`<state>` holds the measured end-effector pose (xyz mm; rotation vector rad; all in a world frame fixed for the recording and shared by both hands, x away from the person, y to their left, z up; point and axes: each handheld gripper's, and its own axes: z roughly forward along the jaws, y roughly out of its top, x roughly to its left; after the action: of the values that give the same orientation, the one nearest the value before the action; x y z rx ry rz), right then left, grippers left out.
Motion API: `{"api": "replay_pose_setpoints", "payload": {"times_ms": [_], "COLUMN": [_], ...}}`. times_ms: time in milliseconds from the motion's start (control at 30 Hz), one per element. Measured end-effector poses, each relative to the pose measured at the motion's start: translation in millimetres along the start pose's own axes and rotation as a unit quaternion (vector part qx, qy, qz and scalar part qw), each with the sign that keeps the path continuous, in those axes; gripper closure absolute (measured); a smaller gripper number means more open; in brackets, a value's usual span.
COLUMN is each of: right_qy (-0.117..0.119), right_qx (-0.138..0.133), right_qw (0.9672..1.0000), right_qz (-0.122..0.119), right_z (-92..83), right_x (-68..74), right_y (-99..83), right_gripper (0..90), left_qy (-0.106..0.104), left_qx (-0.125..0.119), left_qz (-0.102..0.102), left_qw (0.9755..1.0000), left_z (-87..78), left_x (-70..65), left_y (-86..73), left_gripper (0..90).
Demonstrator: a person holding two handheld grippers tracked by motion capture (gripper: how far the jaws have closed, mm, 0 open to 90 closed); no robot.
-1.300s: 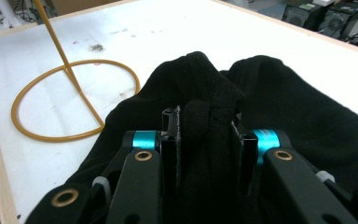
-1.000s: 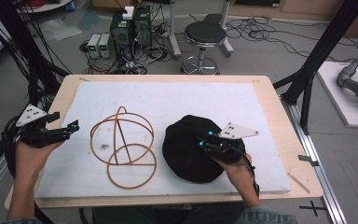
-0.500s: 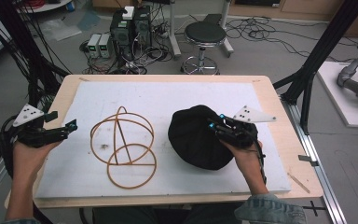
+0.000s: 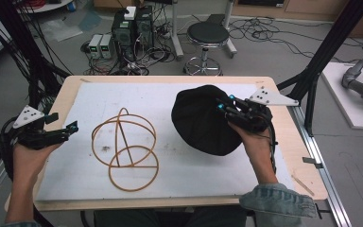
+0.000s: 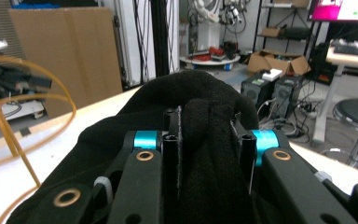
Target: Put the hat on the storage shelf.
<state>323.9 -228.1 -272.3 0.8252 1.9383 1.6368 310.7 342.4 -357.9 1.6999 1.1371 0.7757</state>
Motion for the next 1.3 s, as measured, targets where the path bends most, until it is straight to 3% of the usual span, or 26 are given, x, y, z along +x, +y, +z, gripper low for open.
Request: {"api": "replay_pose_setpoints", "payload": {"times_ms": [267, 567, 833, 1033, 1300], "right_qy": [0.005, 0.058, 0.091, 0.127, 0.157], "right_qx": [-0.022, -0.039, -0.044, -0.045, -0.044], "right_qw": [0.9997, 0.9976, 0.9948, 0.9908, 0.9865], "right_qz": [-0.002, -0.008, -0.014, -0.011, -0.017], "right_z": [7.9, 25.5, 32.6, 43.8, 52.7], "right_x": [9.0, 28.6, 46.7, 61.8, 76.9], "right_y": [34.4, 68.5, 80.2, 86.6, 90.7], "right_gripper": [72.7, 72.6, 72.5, 72.4, 72.2], "left_qy": [0.001, 0.001, 0.002, 0.0, 0.001], "left_qx": [-0.001, -0.002, 0.0, -0.001, 0.0], "left_qz": [-0.001, -0.002, -0.001, 0.001, 0.002], "left_qw": [1.0, 1.0, 1.0, 1.0, 1.0], "left_z": [-0.8, -1.9, -1.6, -1.8, -1.3], "left_x": [1.2, 2.1, 2.0, 1.6, 1.8], "left_y": [-0.1, 0.1, 0.0, 0.4, 0.1], "left_gripper": [21.5, 21.5, 21.5, 21.5, 21.5]}}
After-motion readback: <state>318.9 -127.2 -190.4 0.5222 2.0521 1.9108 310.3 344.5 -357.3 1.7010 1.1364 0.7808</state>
